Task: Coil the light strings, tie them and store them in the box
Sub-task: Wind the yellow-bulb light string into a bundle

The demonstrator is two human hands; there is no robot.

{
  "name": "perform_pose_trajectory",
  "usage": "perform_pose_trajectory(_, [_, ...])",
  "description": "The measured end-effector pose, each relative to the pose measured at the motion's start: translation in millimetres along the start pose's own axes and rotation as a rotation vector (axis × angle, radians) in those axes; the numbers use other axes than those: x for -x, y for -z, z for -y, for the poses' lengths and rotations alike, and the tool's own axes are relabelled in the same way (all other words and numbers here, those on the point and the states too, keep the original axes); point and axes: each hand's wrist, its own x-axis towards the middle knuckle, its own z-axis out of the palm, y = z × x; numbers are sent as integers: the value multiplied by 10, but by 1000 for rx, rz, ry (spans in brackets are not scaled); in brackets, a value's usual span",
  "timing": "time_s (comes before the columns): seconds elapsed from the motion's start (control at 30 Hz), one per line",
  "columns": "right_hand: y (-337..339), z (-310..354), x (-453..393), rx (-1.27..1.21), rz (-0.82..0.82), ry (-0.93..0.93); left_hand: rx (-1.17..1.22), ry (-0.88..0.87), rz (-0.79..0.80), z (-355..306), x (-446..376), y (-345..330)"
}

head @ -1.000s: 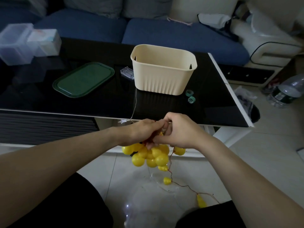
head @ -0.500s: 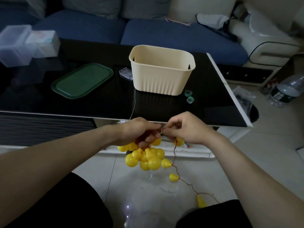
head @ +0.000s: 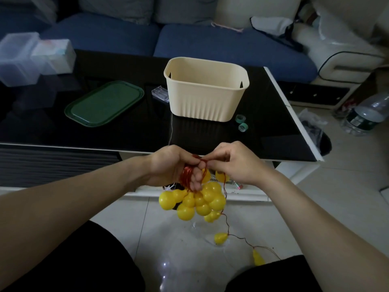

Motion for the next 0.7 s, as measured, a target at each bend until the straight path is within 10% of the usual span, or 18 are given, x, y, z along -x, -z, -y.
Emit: perform_pose_trajectory(0.7, [-27,66,-15,-333,56,-6,223,-137,97,-17,40,-78])
